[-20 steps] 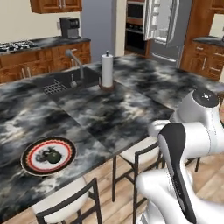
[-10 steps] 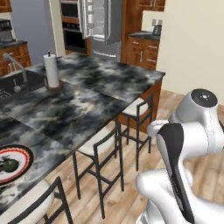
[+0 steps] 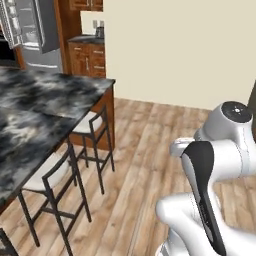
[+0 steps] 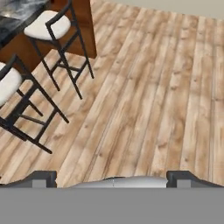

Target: Take the cheese, fish, and squash from the fridge and place them on the plate on the dining counter to create an appetizer plate.

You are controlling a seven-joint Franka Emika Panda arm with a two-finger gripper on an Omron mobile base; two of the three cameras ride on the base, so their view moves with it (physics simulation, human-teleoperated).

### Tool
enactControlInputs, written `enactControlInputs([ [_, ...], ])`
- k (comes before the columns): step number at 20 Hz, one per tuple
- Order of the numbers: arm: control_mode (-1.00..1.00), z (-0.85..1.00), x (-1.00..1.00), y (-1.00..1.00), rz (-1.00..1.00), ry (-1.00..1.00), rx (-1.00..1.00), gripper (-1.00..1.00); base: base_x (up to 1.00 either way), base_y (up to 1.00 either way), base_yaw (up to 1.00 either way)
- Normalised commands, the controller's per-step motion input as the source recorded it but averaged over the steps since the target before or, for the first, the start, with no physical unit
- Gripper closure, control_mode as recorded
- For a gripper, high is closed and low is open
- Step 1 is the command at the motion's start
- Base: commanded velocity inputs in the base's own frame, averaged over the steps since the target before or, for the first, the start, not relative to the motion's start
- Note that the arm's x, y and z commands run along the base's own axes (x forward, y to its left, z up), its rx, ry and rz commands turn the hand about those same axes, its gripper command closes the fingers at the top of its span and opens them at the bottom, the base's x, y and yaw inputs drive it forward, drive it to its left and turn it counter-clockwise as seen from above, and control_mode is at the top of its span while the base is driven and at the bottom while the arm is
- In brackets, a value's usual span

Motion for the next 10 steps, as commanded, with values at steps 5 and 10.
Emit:
enactControlInputs([
  [5,1.0,0.0,0.0,0.0,0.0,0.0,0.0,-1.0,0.75,-0.25,-0.6],
  [10,1.0,0.0,0.0,0.0,0.0,0.0,0.0,-1.0,1.0,-0.11,-0.45],
])
